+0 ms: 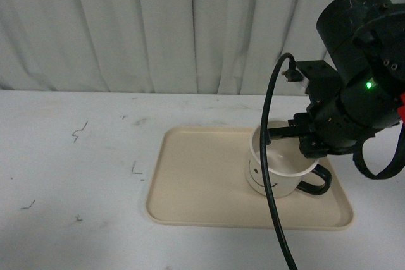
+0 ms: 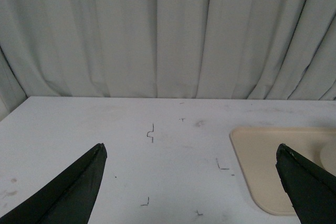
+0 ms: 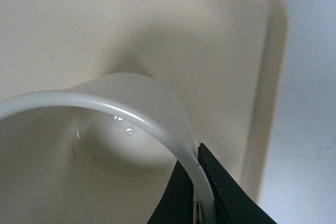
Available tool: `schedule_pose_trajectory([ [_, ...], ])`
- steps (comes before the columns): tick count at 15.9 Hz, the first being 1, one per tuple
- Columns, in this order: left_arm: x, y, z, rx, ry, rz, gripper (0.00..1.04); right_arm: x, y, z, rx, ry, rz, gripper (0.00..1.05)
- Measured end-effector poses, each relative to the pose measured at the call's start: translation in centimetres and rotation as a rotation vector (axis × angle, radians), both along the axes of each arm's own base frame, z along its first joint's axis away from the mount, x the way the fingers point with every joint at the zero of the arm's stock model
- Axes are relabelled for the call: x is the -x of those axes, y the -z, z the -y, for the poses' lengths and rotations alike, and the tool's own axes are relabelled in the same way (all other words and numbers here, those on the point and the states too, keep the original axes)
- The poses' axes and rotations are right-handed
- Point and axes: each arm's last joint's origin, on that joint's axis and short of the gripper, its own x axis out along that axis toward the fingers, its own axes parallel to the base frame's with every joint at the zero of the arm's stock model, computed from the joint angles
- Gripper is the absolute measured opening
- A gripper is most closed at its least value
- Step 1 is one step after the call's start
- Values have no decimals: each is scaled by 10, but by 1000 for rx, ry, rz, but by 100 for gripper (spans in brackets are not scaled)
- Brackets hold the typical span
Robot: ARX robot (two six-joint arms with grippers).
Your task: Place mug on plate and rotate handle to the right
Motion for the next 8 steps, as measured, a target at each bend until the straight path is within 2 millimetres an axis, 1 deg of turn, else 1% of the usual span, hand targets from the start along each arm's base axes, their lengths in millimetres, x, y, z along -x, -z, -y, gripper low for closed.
schedule_pose_trajectory([
  [2, 0, 0, 0, 0, 0, 0, 98, -2, -7, 2, 109, -132, -79, 3],
  [4, 0, 0, 0, 0, 0, 0, 98, -2, -19, -1, 154, -286, -137, 3],
  [6, 0, 0, 0, 0, 0, 0, 98, -10, -26, -11, 156, -379, -127, 3],
  [8, 0, 0, 0, 0, 0, 0, 98, -17, -23, -22, 142, -453, -88, 3],
])
